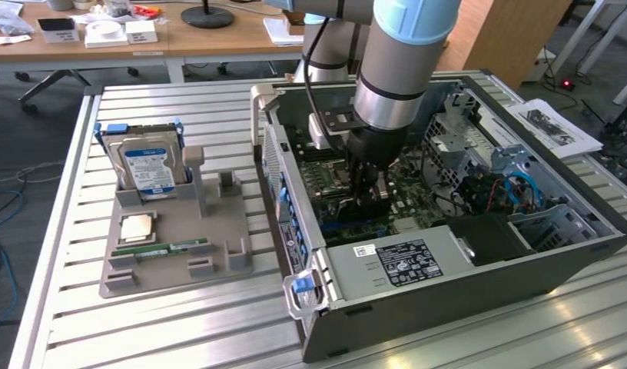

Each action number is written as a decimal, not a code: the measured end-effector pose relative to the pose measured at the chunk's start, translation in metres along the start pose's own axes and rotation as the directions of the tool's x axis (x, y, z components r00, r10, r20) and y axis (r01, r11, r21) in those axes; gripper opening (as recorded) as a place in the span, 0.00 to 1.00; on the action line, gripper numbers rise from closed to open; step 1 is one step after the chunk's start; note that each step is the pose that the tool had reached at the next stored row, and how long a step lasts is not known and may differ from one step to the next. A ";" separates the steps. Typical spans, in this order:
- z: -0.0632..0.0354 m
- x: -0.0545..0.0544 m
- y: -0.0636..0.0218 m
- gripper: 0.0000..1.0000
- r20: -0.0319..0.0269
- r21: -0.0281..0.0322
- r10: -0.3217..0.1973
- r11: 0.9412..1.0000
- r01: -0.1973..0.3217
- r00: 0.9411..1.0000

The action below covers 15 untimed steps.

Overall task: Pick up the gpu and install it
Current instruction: 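Insert the gpu into the slot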

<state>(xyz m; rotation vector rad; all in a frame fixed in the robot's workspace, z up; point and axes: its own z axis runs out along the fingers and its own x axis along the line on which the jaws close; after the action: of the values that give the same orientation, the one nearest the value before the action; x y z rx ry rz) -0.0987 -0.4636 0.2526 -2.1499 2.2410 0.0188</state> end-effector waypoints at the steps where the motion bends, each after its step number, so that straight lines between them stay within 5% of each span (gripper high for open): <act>1: 0.0000 0.000 0.0000 0.26 0.000 0.000 0.000 1.000 0.000 1.000; 15: 0.0003 0.000 0.0001 0.26 0.000 0.000 0.000 1.000 0.000 1.000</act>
<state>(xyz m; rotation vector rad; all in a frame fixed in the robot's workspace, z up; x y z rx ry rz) -0.0987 -0.4636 0.2523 -2.1498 2.2410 0.0189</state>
